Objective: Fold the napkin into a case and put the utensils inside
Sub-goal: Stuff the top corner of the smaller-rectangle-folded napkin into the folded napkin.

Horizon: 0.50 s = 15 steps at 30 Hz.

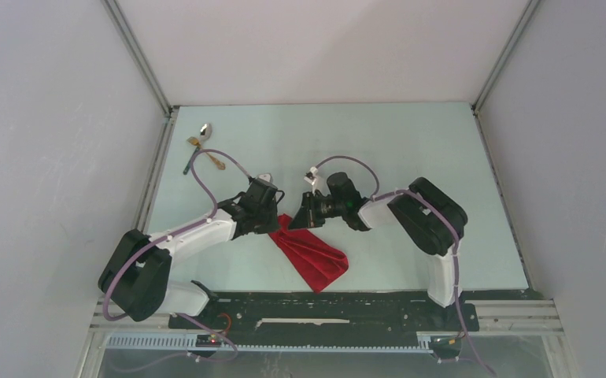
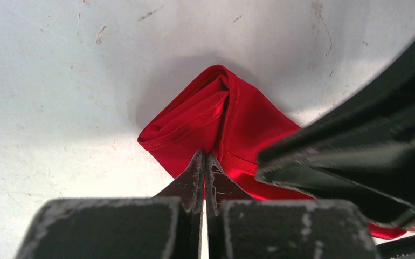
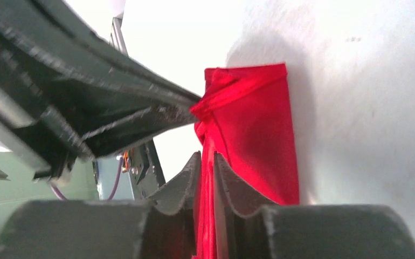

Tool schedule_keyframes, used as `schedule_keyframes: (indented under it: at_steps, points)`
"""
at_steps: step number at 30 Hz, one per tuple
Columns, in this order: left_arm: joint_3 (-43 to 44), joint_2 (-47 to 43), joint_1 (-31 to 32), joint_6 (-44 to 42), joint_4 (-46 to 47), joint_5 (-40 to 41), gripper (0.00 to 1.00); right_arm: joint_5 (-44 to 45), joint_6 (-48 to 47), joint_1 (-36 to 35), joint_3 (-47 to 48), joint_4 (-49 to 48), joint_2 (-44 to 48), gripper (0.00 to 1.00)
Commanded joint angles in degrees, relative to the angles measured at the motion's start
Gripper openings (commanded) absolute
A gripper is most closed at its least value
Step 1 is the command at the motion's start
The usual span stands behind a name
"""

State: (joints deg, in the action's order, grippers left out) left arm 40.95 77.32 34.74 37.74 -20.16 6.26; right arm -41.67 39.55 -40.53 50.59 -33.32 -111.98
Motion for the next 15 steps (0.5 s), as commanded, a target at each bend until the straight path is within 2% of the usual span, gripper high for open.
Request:
schedule_keyframes:
  at_steps: [1, 9, 15]
  points:
    - [2.1, -1.0, -0.3, 0.6, 0.8, 0.0, 0.00, -1.1, 4.0, -1.2, 5.0, -6.6, -6.5, 0.18]
    - [2.5, -0.9, -0.4, 0.7, 1.0, -0.8, 0.00, 0.4, 9.0, -5.3, 9.0, -12.1, -13.4, 0.09]
    - [2.5, 0.9, -0.3, 1.6, 1.4, -1.0, 0.00, 10.0, 10.0, -6.3, 8.5, -11.1, -15.6, 0.09]
